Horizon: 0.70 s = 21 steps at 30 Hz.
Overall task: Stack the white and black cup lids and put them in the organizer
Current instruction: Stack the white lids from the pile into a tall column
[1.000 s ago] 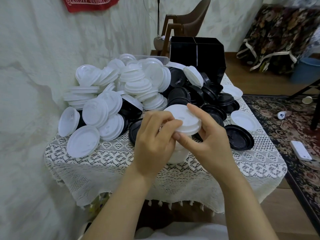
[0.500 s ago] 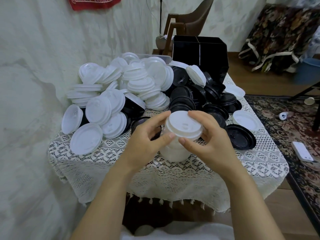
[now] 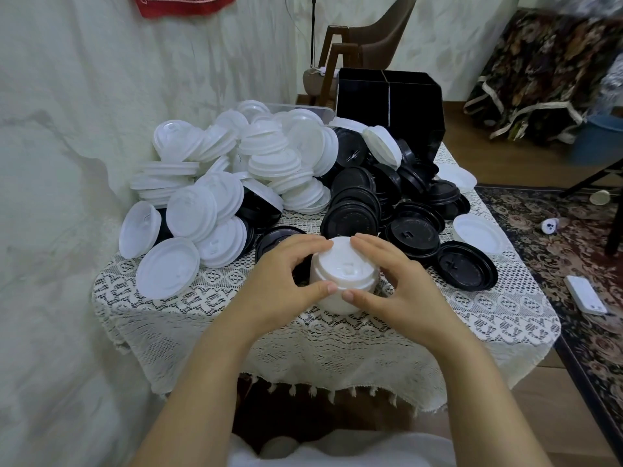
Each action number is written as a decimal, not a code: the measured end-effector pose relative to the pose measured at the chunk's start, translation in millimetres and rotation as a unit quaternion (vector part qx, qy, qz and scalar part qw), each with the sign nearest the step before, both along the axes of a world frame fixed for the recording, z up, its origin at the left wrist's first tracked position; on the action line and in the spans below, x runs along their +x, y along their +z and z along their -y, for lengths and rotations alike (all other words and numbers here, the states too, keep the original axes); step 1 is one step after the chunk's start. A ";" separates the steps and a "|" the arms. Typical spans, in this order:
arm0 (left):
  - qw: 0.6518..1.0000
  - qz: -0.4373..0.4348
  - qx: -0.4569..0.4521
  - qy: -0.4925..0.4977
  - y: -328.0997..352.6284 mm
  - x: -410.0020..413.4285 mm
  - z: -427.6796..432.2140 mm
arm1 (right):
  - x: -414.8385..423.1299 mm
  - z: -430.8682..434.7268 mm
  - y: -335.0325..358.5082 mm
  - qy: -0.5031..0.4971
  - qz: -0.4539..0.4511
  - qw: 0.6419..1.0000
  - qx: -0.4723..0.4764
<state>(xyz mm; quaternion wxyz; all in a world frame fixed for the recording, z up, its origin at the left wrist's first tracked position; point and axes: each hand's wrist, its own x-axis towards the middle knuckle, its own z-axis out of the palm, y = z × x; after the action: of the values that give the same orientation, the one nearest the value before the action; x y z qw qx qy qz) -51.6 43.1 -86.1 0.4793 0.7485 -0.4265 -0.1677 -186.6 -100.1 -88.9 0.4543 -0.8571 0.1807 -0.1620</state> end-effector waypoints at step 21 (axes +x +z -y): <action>0.999 0.014 0.047 -0.002 3.1 -4.6 5.0 | 3.3 -1.2 -5.5 -0.016 -0.009 0.999 0.028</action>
<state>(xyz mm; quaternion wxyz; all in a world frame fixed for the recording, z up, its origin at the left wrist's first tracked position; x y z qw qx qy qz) -56.2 38.0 -83.0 0.4368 0.7717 -0.4265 -0.1781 -183.3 -98.9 -94.4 0.4742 -0.8424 0.2028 -0.1562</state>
